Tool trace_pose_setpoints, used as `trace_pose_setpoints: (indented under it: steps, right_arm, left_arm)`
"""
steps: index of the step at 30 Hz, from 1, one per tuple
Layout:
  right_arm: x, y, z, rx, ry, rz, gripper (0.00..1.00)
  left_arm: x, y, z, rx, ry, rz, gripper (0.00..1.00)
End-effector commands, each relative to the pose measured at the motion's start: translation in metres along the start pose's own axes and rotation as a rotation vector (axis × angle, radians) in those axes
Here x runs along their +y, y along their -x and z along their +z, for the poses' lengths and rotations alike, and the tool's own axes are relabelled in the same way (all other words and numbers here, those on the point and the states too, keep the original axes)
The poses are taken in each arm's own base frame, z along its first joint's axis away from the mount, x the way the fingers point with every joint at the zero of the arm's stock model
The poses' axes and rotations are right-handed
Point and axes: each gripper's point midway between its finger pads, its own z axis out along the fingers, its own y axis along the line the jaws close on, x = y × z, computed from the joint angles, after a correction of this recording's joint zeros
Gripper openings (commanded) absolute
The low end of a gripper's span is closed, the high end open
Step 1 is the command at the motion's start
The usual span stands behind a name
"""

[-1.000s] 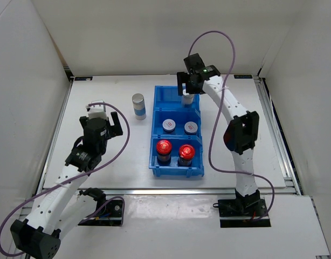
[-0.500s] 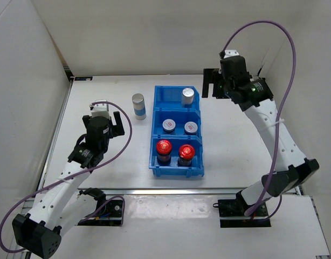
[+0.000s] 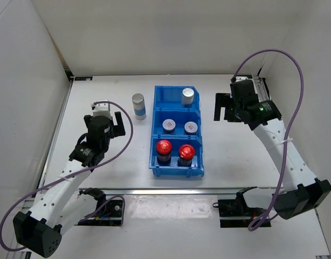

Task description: Organize the condiment bottles

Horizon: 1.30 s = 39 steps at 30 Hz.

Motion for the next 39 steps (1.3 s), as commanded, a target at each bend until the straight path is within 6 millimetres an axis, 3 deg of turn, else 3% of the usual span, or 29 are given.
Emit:
trace_pose_setpoints:
  steps: [1, 6, 12, 16, 21, 24, 33, 35, 36, 37, 39]
  right_arm:
    - [-0.002, -0.005, 0.003, -0.019, 0.002, 0.003, 1.00]
    - [-0.015, -0.008, -0.003, -0.044, -0.024, 0.048, 1.00]
    - [-0.015, -0.007, -0.007, -0.072, -0.016, 0.064, 1.00]
    - [-0.029, -0.001, -0.025, -0.146, -0.061, 0.149, 1.00]
    - [-0.028, 0.000, -0.030, -0.167, -0.013, 0.174, 1.00]
    - [-0.027, -0.003, -0.027, -0.129, 0.005, 0.182, 1.00]
    - [-0.021, -0.009, -0.044, -0.122, 0.066, 0.185, 1.00]
    - [-0.020, -0.012, -0.045, -0.121, 0.076, 0.174, 1.00]
    - [-0.021, -0.014, -0.045, -0.112, 0.074, 0.173, 1.00]
    - [-0.021, -0.014, -0.045, -0.112, 0.074, 0.173, 1.00]
    - [-0.018, -0.018, -0.046, -0.097, 0.091, 0.161, 1.00]
  left_arm:
    - [-0.003, 0.000, 0.000, -0.010, -0.013, 0.006, 1.00]
    - [-0.003, 0.002, 0.000, -0.027, -0.017, 0.006, 1.00]
    - [-0.009, 0.002, -0.002, -0.017, -0.052, 0.008, 1.00]
    - [-0.013, 0.001, -0.002, -0.012, -0.076, 0.009, 1.00]
    - [-0.012, 0.008, -0.005, -0.039, -0.081, 0.015, 1.00]
    - [-0.015, 0.003, -0.005, -0.025, -0.102, 0.020, 1.00]
    - [-0.043, 0.011, -0.003, -0.078, -0.245, 0.008, 1.00]
    - [-0.056, 0.015, 0.004, -0.056, -0.279, -0.005, 1.00]
    - [-0.063, 0.031, 0.004, -0.070, -0.299, -0.031, 1.00]
    - [-0.072, 0.027, 0.016, -0.028, -0.302, -0.047, 1.00]
    - [-0.091, 0.040, 0.029, 0.004, -0.341, -0.052, 1.00]
